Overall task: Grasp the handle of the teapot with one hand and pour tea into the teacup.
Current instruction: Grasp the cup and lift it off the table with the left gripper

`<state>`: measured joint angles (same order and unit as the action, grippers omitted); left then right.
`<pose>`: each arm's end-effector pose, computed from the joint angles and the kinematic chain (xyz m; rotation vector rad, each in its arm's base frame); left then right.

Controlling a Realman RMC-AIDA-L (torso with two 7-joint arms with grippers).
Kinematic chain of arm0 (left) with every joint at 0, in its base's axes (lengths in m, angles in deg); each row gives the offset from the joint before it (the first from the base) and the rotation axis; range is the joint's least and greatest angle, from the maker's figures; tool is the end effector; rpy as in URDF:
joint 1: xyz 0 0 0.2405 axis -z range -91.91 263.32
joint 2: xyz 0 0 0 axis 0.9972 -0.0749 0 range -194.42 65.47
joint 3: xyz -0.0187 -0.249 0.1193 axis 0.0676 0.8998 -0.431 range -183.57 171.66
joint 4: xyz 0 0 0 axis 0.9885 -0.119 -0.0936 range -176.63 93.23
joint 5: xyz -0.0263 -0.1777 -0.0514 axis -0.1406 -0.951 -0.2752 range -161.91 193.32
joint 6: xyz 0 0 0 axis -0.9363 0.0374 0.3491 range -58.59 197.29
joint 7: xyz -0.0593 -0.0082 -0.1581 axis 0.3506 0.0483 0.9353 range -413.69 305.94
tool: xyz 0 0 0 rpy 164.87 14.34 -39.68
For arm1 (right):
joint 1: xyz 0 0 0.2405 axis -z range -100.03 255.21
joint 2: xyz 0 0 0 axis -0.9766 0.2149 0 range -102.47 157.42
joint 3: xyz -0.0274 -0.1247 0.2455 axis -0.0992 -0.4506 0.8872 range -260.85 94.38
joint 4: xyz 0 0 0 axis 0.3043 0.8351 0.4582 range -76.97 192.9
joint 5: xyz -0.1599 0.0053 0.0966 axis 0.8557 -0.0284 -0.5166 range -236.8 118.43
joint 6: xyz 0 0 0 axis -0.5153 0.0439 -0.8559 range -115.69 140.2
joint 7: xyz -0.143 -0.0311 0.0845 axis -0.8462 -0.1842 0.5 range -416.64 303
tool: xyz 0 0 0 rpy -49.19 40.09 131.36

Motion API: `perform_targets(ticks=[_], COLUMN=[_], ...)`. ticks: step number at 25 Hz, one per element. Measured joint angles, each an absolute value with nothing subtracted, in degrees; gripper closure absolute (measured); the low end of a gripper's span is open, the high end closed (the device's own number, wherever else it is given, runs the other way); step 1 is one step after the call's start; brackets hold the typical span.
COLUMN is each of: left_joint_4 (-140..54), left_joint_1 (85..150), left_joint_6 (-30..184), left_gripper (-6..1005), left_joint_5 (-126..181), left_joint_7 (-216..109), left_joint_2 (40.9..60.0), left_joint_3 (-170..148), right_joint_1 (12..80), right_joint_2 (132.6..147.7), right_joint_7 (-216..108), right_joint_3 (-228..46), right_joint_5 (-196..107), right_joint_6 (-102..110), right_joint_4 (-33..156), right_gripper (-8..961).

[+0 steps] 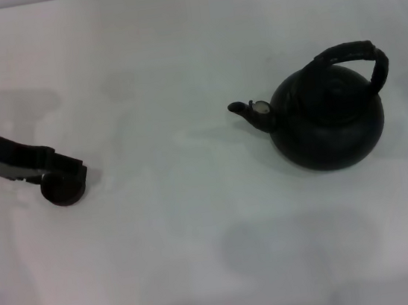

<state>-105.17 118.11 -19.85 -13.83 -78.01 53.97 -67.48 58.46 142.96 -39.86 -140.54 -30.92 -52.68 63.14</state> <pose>-0.2862 0.3366 -0.0152 -2.2416 -1.6371 0.3409 0.3987 0.3201 0.0378 -1.5567 0.5934 0.5107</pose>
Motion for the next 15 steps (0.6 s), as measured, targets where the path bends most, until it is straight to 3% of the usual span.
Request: perform_targets(ticks=[15], left_joint_4=[-102.2], left_joint_1=[120.7], left_joint_6=[-20.1], left_gripper=[134], left_joint_5=[-13.7], left_joint_7=[-76.3], left_joint_2=[54.05], left_joint_3=[-70.0], right_joint_1=[58.3], right_joint_2=[142.93], right_joint_7=[-39.9], right_joint_3=[-140.5], right_joint_5=[-31.0], right_joint_6=[-52.5], right_joint_4=[63.2], right_gripper=[96])
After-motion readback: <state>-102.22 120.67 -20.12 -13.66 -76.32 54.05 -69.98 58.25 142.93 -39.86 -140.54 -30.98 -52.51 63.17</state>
